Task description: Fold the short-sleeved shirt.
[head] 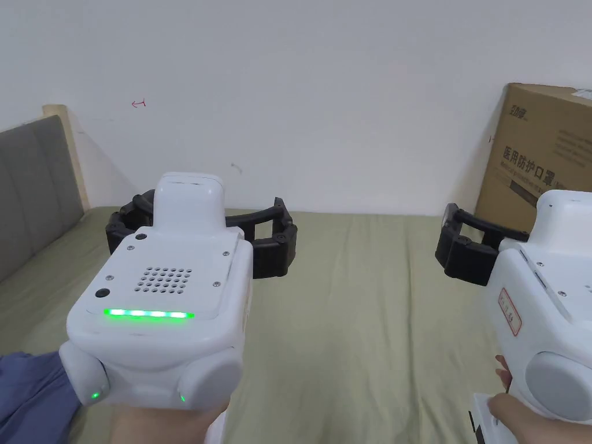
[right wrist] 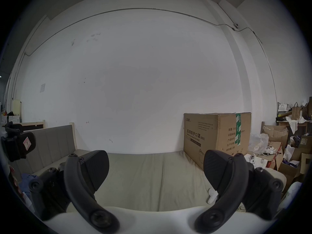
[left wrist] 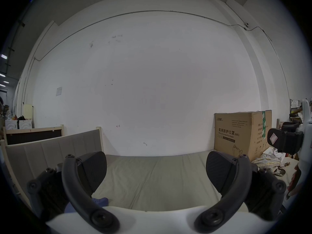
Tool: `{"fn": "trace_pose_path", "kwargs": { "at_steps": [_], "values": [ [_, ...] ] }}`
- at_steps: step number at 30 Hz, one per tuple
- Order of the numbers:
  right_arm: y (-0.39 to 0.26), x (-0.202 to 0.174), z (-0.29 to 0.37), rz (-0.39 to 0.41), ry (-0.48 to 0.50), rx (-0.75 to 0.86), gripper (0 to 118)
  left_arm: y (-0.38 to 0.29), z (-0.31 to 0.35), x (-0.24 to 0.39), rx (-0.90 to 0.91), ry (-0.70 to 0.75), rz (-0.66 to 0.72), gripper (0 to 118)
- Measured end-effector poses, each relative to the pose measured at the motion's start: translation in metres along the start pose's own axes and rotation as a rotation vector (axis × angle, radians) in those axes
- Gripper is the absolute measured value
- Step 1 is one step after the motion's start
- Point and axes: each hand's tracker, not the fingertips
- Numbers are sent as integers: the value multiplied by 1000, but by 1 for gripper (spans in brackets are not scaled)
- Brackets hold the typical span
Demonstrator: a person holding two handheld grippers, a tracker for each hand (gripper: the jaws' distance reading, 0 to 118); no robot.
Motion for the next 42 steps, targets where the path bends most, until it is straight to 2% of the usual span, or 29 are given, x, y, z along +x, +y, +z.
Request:
{"fn": "trace_pose_path", "kwargs": {
  "at_steps": [37, 42],
  "values": [
    [-3, -2, 2, 9, 10, -10, 114, -1, 1, 5, -4, -10, -5, 117],
    [-3, -2, 8, -26, 27, 18, 114, -2, 2, 4, -4, -9, 0, 117]
  ]
}}
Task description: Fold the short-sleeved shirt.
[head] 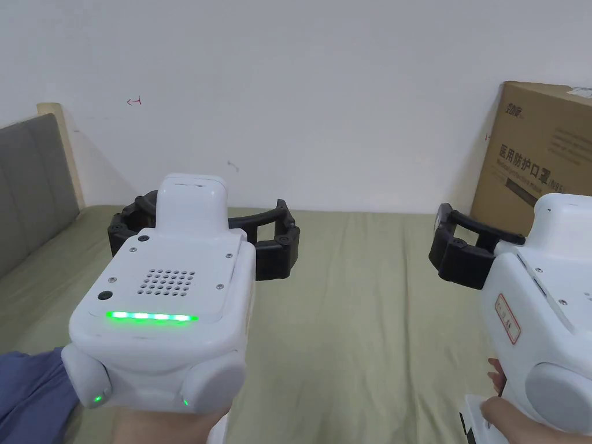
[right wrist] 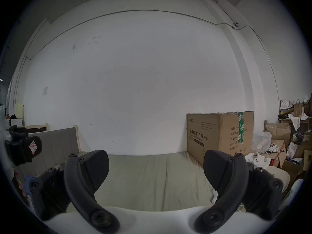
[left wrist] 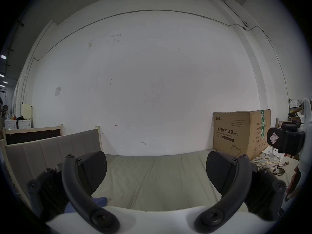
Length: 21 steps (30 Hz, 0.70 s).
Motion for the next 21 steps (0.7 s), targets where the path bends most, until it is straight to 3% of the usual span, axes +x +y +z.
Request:
{"fn": "trace_pose_path", "kwargs": {
  "at_steps": [4, 21],
  "values": [
    [1, -2, -2, 29, -5, -3, 114, 0, 1, -1, 4, 5, 6, 117],
    [-6, -3, -4, 21, -25, -28, 114, -4, 2, 1, 4, 25, -21, 116]
  ]
}}
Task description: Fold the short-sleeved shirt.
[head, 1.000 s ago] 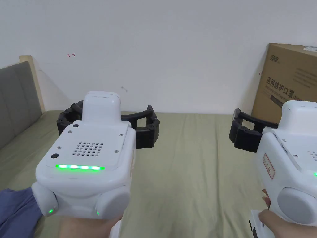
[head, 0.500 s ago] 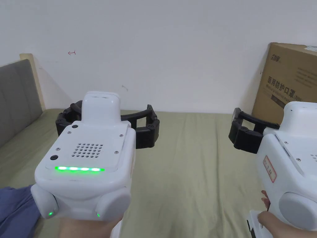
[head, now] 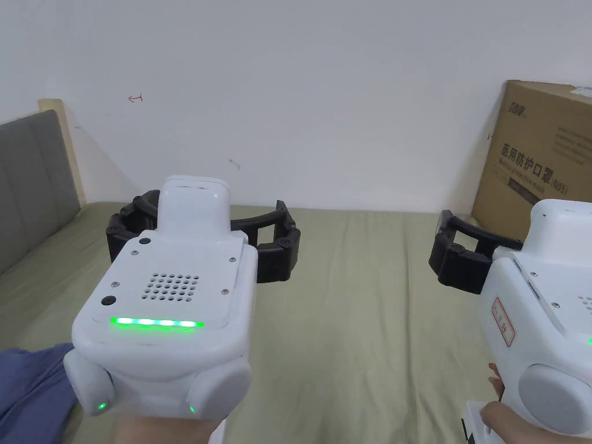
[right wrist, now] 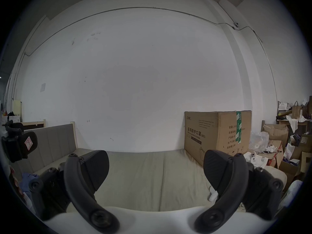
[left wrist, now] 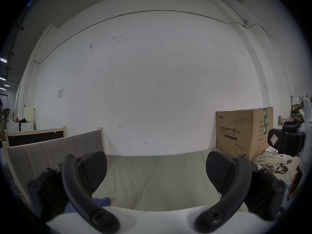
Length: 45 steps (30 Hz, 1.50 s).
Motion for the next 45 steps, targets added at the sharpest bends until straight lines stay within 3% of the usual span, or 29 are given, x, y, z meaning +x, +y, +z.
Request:
{"fn": "trace_pose_path", "kwargs": {
  "at_steps": [22, 38, 39, 40, 41, 42, 43, 44, 45],
  "values": [
    [-3, 2, 3, -8, 12, 11, 114, 0, -2, 2, -31, -15, -3, 116],
    [-9, -4, 1, 57, 9, 1, 113, -2, 0, 8, -2, -60, -49, 114],
    [-10, -4, 1, 60, 8, -3, 110, -2, 0, 9, -2, -58, -52, 109],
    [-11, -4, 0, 67, 4, -3, 99, -3, 1, 9, -1, -54, -53, 94],
    [-12, -3, 1, 72, 3, 4, 99, -3, 1, 9, 0, -53, -52, 94],
    [-13, -2, 3, 74, 6, 20, 92, -3, 2, 9, 2, -53, -52, 86],
    [-13, -1, 3, 73, 3, 24, 72, -3, 1, 9, -4, -51, -54, 66],
    [-12, 0, 1, 71, -3, 20, 32, -3, -1, 9, -29, -43, -63, 26],
    [-12, 3, -1, 56, -19, -6, 2, -2, -5, 9, -66, -24, -69, 0]
  ]
}}
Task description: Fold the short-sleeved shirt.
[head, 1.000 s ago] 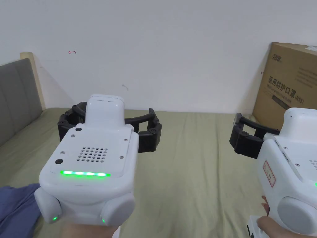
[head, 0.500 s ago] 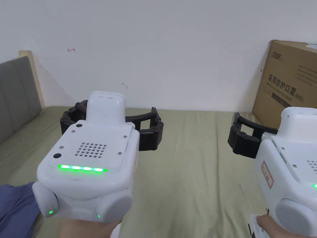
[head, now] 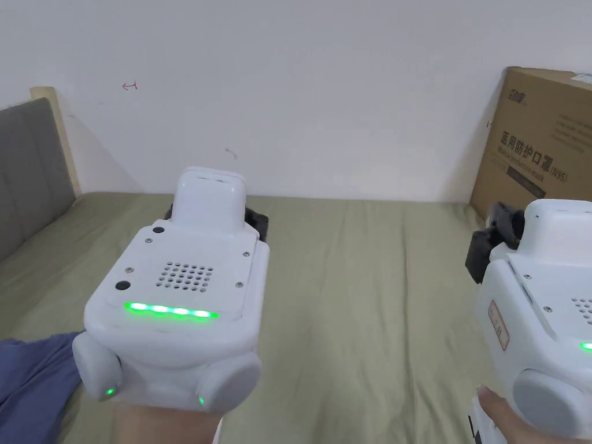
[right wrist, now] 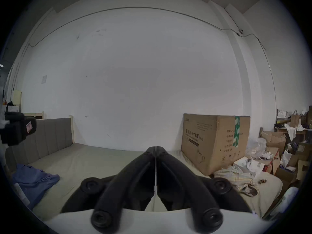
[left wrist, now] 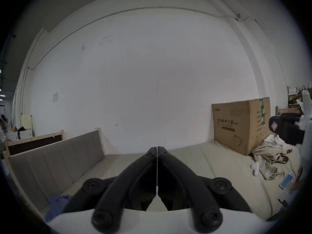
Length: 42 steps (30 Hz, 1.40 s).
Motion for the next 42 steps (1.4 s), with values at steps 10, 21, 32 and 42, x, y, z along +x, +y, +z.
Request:
{"fn": "trace_pose_path", "kwargs": {
  "at_steps": [10, 21, 32, 42],
  "values": [
    [-8, -20, -10, -14, -1, -46, 2, -13, 6, -45, -66, -43, 80, 0],
    [-12, -229, -14, -70, 512, -149, 2, -41, 100, -241, -164, 556, 46, 0],
    [-12, -332, -9, -1, 692, -188, 2, -98, 92, -299, -385, 560, 190, 0],
    [-61, -375, -14, 167, 848, -338, 2, -229, -8, -396, -970, 315, 592, 50]
  ]
}}
